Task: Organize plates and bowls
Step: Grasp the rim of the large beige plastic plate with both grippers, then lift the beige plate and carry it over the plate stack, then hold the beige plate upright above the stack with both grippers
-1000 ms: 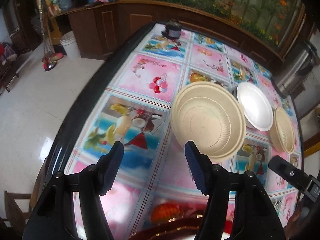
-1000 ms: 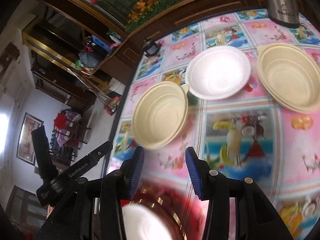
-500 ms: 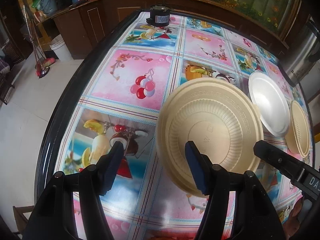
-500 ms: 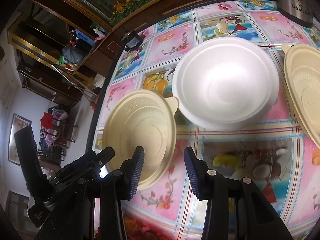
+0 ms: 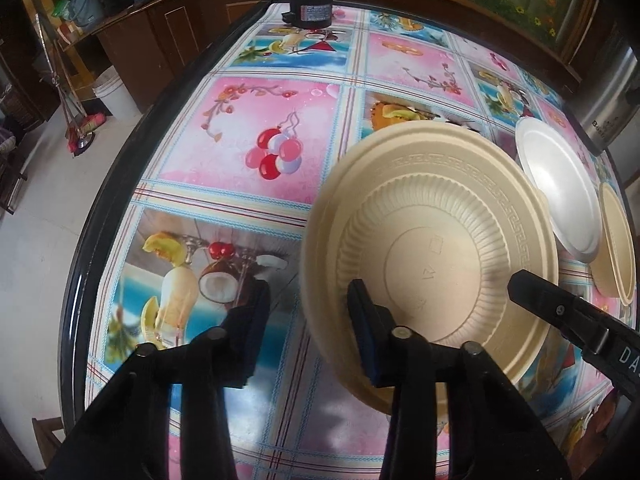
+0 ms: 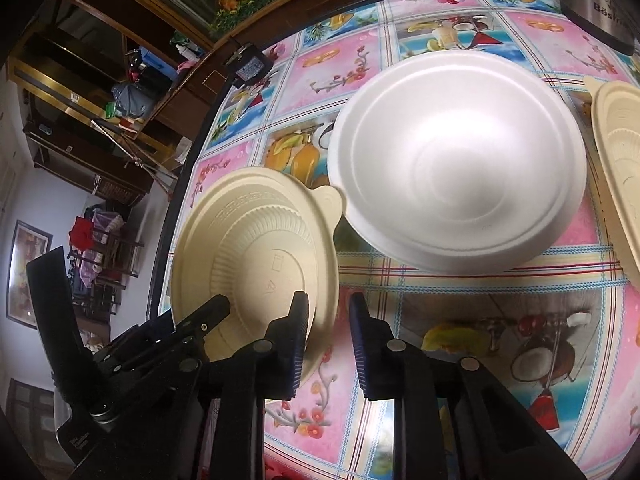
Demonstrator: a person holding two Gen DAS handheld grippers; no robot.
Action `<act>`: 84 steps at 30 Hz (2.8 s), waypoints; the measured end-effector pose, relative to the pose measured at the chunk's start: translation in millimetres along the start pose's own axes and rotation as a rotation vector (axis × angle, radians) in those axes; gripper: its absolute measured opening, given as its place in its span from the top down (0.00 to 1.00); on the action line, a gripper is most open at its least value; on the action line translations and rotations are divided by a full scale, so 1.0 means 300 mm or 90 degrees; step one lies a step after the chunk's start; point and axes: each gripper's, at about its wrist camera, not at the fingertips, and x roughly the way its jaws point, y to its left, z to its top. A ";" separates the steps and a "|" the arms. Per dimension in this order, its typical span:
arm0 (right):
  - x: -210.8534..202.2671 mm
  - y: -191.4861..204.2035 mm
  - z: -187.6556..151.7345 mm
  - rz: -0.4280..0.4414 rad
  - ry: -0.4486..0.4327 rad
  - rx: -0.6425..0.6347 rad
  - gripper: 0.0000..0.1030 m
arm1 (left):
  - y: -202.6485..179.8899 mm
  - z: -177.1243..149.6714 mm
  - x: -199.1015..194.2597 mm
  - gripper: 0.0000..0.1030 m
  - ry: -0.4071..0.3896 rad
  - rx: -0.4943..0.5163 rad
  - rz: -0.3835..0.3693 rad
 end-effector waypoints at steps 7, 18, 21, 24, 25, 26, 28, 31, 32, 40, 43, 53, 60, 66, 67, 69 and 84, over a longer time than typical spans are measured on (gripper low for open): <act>-0.002 0.031 -0.010 -0.001 -0.001 -0.023 0.87 | -0.020 -0.011 -0.007 0.83 -0.003 0.015 0.005; -0.040 0.057 -0.028 0.005 -0.010 -0.036 0.87 | -0.009 -0.030 -0.089 0.84 -0.023 0.014 0.006; -0.076 0.075 -0.034 0.011 -0.021 -0.044 0.88 | -0.005 -0.042 -0.146 0.84 -0.039 0.014 0.005; -0.125 0.097 -0.057 0.016 -0.034 -0.054 0.88 | -0.001 -0.064 -0.212 0.84 -0.060 0.012 0.004; -0.145 0.105 -0.067 0.017 -0.039 -0.061 0.88 | 0.001 -0.074 -0.234 0.84 -0.067 0.010 0.002; -0.160 0.109 -0.075 0.020 -0.043 -0.064 0.88 | 0.002 -0.087 -0.257 0.84 -0.074 0.009 0.000; -0.202 0.119 -0.102 0.023 -0.053 -0.071 0.88 | 0.003 -0.113 -0.296 0.84 -0.085 0.010 -0.004; -0.262 0.130 -0.144 0.030 -0.064 -0.082 0.88 | 0.006 -0.160 -0.353 0.84 -0.097 0.006 -0.008; -0.279 0.134 -0.158 0.030 -0.068 -0.086 0.88 | 0.004 -0.171 -0.366 0.84 -0.101 0.005 -0.008; -0.420 0.155 -0.304 0.047 -0.096 -0.114 0.88 | -0.002 -0.305 -0.494 0.84 -0.140 0.007 -0.007; -0.455 0.159 -0.353 0.050 -0.104 -0.120 0.88 | -0.005 -0.351 -0.525 0.84 -0.148 0.005 -0.009; -0.528 0.152 -0.522 0.047 -0.120 -0.135 0.88 | -0.012 -0.494 -0.572 0.84 -0.174 0.000 -0.003; -0.560 0.148 -0.598 0.046 -0.128 -0.145 0.88 | -0.008 -0.568 -0.593 0.84 -0.181 -0.007 -0.010; -0.569 0.138 -0.651 0.052 -0.124 -0.146 0.88 | 0.002 -0.627 -0.602 0.84 -0.182 -0.019 -0.020; -0.569 0.138 -0.660 0.053 -0.124 -0.147 0.88 | 0.003 -0.640 -0.603 0.84 -0.183 -0.020 -0.020; -0.567 0.136 -0.677 0.053 -0.120 -0.148 0.88 | 0.008 -0.656 -0.604 0.84 -0.181 -0.024 -0.022; -0.534 0.130 -0.760 0.060 -0.095 -0.155 0.88 | 0.028 -0.752 -0.576 0.84 -0.163 -0.041 -0.022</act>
